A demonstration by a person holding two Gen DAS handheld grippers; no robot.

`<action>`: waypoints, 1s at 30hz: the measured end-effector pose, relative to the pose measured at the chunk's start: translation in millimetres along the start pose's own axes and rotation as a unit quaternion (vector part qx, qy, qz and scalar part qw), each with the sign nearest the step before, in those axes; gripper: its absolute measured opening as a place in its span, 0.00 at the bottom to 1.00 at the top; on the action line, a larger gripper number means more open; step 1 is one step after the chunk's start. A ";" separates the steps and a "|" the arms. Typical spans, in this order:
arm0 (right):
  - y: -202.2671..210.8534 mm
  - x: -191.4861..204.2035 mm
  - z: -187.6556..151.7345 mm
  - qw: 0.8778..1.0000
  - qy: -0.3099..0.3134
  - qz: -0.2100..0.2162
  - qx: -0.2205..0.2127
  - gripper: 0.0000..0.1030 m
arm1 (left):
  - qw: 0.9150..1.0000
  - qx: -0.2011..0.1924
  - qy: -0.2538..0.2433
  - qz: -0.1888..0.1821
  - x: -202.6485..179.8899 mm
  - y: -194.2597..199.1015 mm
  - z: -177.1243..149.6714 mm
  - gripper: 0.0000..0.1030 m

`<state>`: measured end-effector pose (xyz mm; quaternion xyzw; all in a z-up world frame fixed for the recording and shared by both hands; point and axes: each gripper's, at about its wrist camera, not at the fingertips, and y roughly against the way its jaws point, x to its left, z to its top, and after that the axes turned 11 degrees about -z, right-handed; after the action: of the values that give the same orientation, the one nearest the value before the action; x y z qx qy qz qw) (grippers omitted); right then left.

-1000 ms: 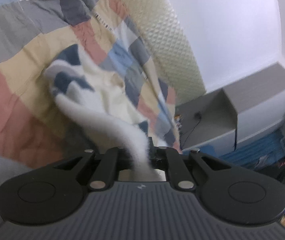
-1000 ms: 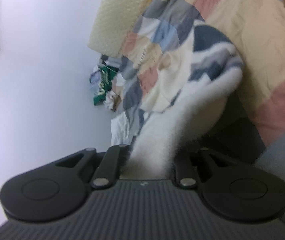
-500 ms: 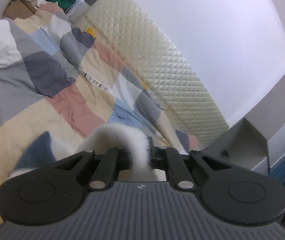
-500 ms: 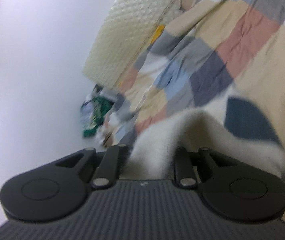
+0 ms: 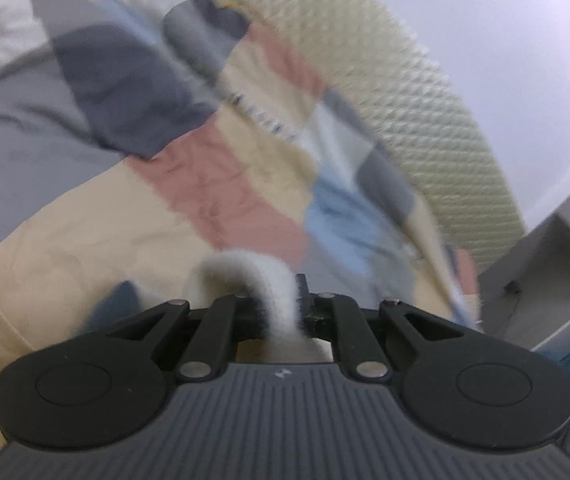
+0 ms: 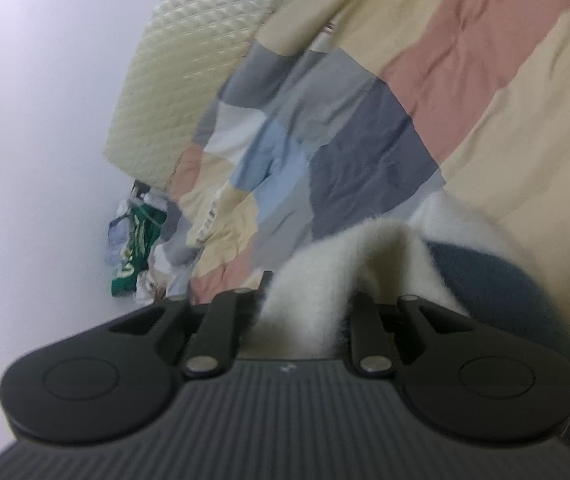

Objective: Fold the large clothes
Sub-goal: 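Grasp the blanket with the left gripper while the right gripper holds, lift both, then lower the blanket and open both grippers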

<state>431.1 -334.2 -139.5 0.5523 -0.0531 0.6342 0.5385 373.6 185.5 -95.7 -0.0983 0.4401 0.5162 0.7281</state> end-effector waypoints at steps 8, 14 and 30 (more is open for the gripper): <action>-38.4 -7.4 0.4 0.999 0.020 -0.024 0.028 0.21 | 1.000 0.015 0.013 0.011 36.1 -27.5 -10.0 0.13; -22.2 8.9 -7.9 0.998 0.053 -0.015 0.028 0.48 | 1.000 0.022 0.012 0.008 16.3 -7.7 -14.2 0.55; 49.0 78.9 -102.4 0.956 0.281 -0.087 0.016 0.62 | 0.976 0.096 -0.190 0.040 -112.8 85.9 -82.2 0.58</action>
<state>343.9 -237.5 -93.2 0.3625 0.1587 0.7151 0.5762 248.3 99.7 -33.9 0.0894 0.3444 0.5096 0.7834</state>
